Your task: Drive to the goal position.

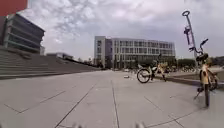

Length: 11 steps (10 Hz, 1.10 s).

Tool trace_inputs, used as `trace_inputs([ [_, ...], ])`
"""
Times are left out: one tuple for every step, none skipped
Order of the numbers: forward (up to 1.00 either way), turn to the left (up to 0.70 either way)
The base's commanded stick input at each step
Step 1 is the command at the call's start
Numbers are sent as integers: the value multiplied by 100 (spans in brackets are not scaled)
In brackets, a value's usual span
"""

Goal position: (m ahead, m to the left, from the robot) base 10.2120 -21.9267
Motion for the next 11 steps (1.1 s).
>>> trace_inputs([
  [0, 0],
  [0, 0],
  [66, 0],
  [70, 0],
  [70, 0],
  [70, 0],
  [70, 0],
  [70, 0],
  [70, 0],
  [70, 0],
  [70, 0],
])
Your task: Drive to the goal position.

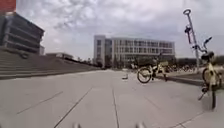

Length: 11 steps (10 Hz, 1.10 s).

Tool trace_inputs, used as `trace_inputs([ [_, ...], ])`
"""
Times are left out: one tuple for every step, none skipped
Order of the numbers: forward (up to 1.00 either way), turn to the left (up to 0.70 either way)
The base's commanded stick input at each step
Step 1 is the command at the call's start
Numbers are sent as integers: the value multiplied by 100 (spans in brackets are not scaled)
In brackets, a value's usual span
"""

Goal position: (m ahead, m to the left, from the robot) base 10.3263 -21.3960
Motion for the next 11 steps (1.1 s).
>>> trace_inputs([
  [70, 0],
  [70, 0],
  [70, 0],
  [70, 0],
  [70, 0],
  [70, 0],
  [70, 0],
  [70, 0],
  [70, 0],
  [70, 0],
  [70, 0],
])
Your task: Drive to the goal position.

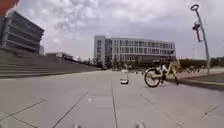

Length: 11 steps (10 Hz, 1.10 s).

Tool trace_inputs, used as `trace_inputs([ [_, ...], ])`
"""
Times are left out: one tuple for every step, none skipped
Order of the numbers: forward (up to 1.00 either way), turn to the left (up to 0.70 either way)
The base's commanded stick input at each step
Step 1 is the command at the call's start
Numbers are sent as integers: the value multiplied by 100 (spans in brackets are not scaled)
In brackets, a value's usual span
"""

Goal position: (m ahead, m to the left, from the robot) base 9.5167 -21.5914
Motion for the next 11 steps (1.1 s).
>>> trace_inputs([
  [70, 0],
  [70, 0],
  [70, 0],
  [70, 0],
  [70, 0],
  [70, 0],
  [64, 0],
  [52, 0],
  [0, 0],
  [0, 0],
  [0, 0],
])
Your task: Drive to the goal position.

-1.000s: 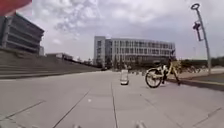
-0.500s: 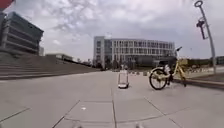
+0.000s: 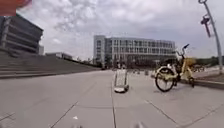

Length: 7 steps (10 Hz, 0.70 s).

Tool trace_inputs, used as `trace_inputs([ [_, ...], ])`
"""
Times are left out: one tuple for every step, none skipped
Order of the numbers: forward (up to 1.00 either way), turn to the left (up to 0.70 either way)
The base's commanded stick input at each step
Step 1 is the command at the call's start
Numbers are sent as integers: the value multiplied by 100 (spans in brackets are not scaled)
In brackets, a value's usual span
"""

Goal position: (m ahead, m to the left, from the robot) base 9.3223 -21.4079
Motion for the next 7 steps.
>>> trace_inputs([
  [0, 0],
  [0, 0],
  [0, 0],
  [0, 24],
  [0, 70],
  [0, 70],
  [0, 70],
])
